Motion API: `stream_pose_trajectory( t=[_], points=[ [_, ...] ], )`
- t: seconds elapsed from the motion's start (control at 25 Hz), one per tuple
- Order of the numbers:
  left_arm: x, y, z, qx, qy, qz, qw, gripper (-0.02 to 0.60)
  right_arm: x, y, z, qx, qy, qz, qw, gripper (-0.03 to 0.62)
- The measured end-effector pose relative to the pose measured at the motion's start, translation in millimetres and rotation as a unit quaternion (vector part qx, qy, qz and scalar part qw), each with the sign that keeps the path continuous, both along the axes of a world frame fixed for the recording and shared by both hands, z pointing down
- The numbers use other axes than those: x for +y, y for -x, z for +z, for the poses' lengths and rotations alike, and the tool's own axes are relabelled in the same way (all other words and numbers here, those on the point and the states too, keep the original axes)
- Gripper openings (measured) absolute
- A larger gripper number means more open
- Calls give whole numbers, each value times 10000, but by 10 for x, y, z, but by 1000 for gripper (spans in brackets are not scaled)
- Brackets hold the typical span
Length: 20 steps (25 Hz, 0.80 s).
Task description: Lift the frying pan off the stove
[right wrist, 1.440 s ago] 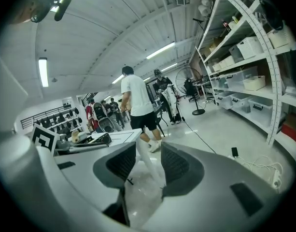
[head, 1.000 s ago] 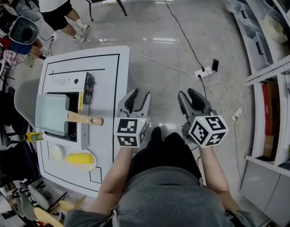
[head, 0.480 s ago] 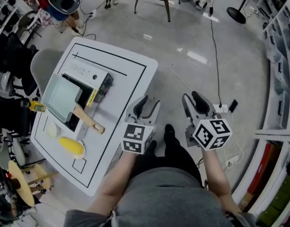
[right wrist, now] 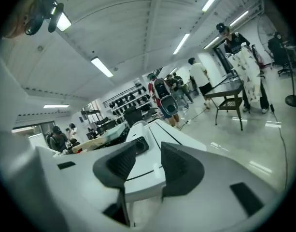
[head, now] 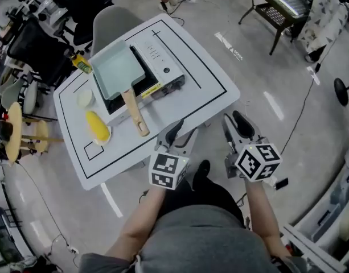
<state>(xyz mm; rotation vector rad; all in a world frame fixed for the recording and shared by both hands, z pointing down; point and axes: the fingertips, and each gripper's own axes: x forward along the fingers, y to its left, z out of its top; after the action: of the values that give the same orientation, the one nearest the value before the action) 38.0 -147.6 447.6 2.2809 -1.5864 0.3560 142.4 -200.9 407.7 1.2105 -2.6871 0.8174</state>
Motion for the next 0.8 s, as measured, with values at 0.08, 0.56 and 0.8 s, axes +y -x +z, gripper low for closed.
stream_pose_trajectory(
  t=[0.08,0.56,0.8],
  points=[
    [89,224,32,-38,27,-500,9987,172,-38,270,-6,-54,-9,-489,9988,156],
    [814,1393,116,-221,242,-2476,9683,172,263,1493,35,-353,285,-2217,9741,156],
    [925,1783,-6,-237,61,-2795,9598,172,348,1778,-44,-456,302,-2500,9667,153]
  ],
)
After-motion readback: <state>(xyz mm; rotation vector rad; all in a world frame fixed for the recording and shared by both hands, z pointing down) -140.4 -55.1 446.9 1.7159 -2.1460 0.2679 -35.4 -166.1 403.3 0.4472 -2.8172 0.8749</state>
